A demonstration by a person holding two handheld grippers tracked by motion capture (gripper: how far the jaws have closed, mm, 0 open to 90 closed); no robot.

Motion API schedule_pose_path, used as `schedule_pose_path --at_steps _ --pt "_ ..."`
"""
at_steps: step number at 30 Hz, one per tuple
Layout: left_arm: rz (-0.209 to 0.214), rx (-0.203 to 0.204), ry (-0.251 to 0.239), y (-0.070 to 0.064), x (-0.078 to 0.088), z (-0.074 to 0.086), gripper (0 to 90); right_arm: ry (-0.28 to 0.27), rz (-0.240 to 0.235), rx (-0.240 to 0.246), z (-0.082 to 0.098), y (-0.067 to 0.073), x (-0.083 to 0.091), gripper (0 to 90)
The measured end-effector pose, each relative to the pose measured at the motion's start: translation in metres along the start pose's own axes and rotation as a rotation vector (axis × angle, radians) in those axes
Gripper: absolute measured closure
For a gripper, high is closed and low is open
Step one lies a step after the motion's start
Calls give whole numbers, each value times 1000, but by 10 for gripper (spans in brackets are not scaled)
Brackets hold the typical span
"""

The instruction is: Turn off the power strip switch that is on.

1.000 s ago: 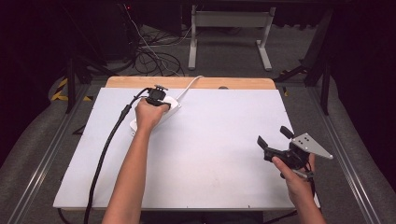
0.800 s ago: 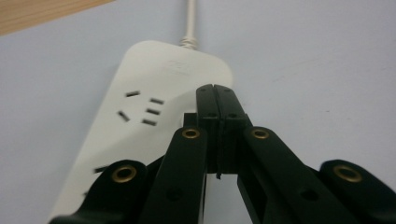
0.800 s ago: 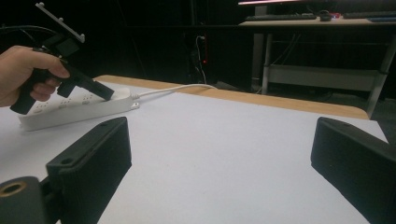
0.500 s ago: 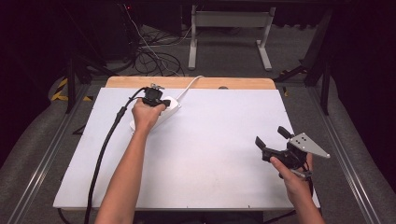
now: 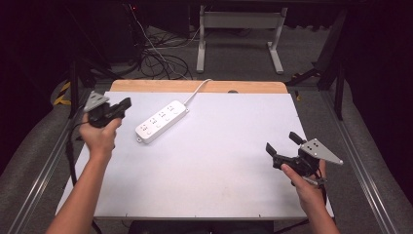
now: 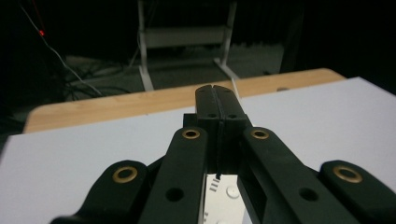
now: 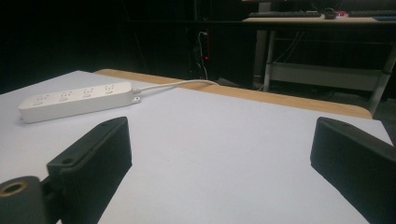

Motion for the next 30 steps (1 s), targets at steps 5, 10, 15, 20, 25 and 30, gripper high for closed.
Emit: schedule_pose_path --at_steps 5,10,15,20,25,30 --pt "-41 28 -119 -2 46 1 900 1 4 -1 0 0 0 57" --pt "-62 -29 -148 -26 70 11 900 6 -10 4 1 3 -1 57" --pt "-51 -84 -177 -49 89 15 900 5 -21 12 1 4 0 58" --pt "-82 -102 -172 -42 87 19 900 14 -24 16 3 6 -2 58" --pt "-102 -111 -155 -33 84 25 900 32 -27 27 7 9 -4 59" --pt "-142 -144 -164 -35 78 30 716 29 -24 26 6 9 -1 59"
Point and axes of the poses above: each handheld gripper's, and its own axes: x roughly backward along the jaws, z roughly out of its underside, y roughly to its left, the point moved 6 cm from there along -x, roughly forward along the jaws, and after that the axes turned 11 degrees about -y, right-handed, at the moved point
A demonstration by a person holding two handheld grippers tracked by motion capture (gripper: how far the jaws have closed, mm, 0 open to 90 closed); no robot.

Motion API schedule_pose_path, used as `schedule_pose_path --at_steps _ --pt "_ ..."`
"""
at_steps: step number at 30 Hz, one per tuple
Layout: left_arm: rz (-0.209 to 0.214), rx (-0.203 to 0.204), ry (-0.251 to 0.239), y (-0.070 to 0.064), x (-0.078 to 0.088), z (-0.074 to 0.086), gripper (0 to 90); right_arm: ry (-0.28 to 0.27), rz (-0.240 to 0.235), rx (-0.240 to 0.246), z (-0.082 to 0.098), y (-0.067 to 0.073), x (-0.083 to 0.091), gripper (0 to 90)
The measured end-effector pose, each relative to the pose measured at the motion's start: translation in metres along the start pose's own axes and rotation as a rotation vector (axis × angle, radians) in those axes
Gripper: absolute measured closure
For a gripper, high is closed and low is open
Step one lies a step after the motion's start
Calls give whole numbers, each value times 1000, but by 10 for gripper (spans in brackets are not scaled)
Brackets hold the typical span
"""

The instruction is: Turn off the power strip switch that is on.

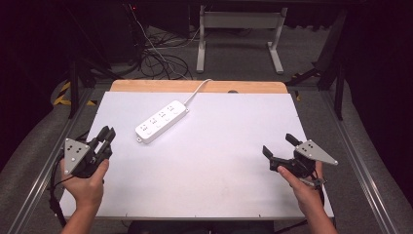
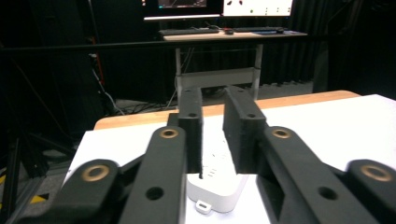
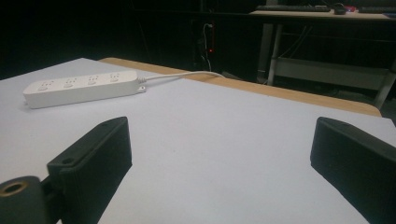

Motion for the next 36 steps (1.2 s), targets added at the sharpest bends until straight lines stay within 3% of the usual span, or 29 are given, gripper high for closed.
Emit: schedule_pose_path --at_steps 4,5,9,13,23,36 --pt "-59 -75 -51 -4 -8 -1 523 -7 6 -2 -1 -3 2 59" --pt "-72 -100 -59 -4 -11 0 429 -4 7 -2 -1 -3 2 59" --pt "-131 -200 -32 -8 -17 6 250 3 5 -2 0 -4 2 59" --pt "-134 -179 1 -11 -20 10 89 2 1 0 -1 -2 1 60" --pt "-89 -86 13 -14 -24 17 59 4 2 1 0 -2 1 59" --pt "-83 -105 31 -11 -25 22 54 4 7 7 0 -2 0 45"
Point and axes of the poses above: each handheld gripper's, and its own axes: x roughly backward along the jaws, z roughly out of its underside, y roughly to its left, the point moved 6 cm from there along -x, roughly forward along the jaws, and after that the axes turned 11 degrees about -y, right-handed, at the moved point
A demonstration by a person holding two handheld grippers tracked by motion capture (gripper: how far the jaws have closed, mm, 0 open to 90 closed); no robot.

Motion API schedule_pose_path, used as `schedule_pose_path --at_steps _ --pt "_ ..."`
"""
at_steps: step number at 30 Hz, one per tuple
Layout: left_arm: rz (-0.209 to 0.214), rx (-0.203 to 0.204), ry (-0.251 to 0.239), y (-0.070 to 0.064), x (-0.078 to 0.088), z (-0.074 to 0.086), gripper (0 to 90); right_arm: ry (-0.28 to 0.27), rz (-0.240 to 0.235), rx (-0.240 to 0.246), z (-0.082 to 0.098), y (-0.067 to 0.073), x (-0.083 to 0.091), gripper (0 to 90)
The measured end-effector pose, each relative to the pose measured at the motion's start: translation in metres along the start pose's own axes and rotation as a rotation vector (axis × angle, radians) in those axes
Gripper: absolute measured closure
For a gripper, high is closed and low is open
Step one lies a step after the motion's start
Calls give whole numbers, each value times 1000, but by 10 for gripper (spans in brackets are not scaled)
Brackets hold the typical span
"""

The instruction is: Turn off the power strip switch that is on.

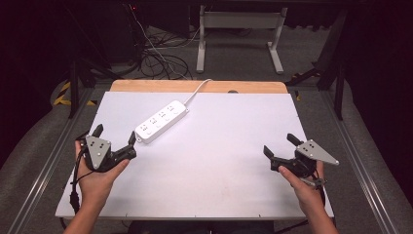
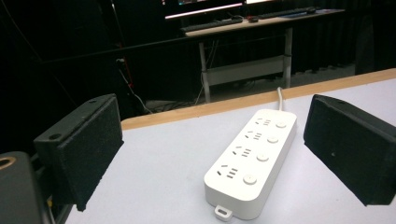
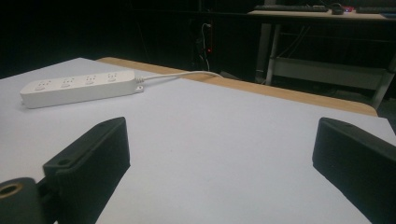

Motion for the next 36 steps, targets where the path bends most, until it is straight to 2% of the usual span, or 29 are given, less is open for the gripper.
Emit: schedule_pose_path --at_steps 7,16,20,25,36 --pt "-1 -11 1 0 0 1 54 -15 -1 8 -2 1 1 21" --pt "-8 -8 -4 4 -1 3 53 -7 -4 21 -1 2 0 21" --pt "4 -4 -1 3 -1 4 54 -8 -3 18 -1 1 0 20" --pt "13 31 9 4 -2 7 54 -5 -5 22 -1 2 1 21" --pt "11 23 7 5 0 8 54 2 -11 27 0 4 -1 23"
Point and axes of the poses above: each handheld gripper's, and its own axes: x roughly backward along the jaws, z roughly out of its underside, y roughly to its left, the point moved 6 cm from there along -x, roughly forward along the jaws, and after that the axes turned 11 degrees about -y, right-handed, at the moved point
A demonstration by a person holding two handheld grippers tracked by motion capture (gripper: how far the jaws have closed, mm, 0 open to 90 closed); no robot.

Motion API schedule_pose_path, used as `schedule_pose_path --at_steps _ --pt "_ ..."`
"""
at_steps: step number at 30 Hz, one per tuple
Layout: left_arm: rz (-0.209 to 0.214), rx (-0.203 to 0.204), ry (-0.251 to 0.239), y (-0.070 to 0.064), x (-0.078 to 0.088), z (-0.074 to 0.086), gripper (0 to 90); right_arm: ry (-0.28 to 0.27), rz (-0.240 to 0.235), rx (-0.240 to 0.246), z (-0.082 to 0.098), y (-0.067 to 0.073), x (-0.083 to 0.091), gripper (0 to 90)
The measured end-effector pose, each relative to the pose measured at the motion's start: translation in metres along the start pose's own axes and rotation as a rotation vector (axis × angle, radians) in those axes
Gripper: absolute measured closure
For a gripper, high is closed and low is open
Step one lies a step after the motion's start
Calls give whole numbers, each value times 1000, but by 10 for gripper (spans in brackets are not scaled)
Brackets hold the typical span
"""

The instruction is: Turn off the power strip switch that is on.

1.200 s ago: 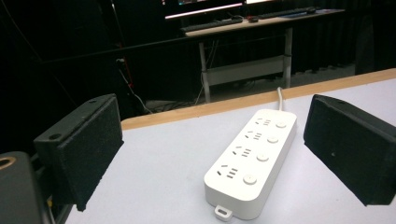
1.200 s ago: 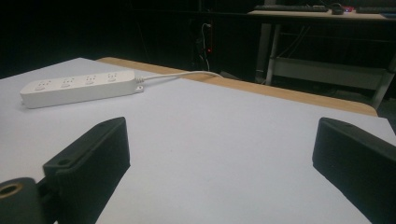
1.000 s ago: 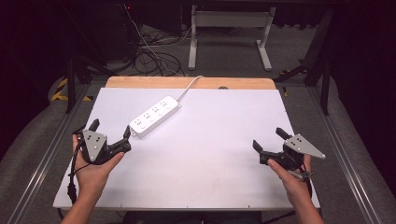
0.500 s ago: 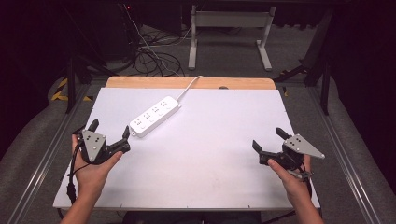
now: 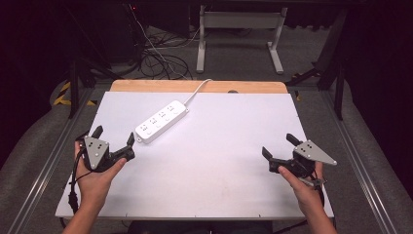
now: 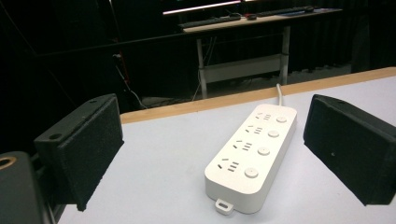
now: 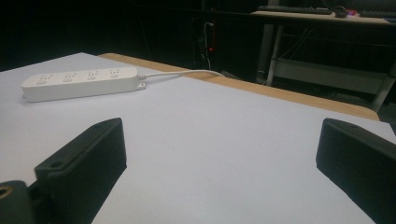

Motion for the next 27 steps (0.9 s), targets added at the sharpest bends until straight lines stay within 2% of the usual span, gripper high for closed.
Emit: schedule_pose_path --at_steps 27 --pt "1 3 15 2 -1 5 57 1 -1 -5 0 -1 1 23"
Point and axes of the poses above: each handheld gripper's, and its own axes: x roughly backward along the jaws, z roughly out of its underside, y roughly to its left, the point moved 6 cm from there along -x, roughly forward along the jaws, and after that the axes turned 11 degrees about -y, right-handed, at the moved point
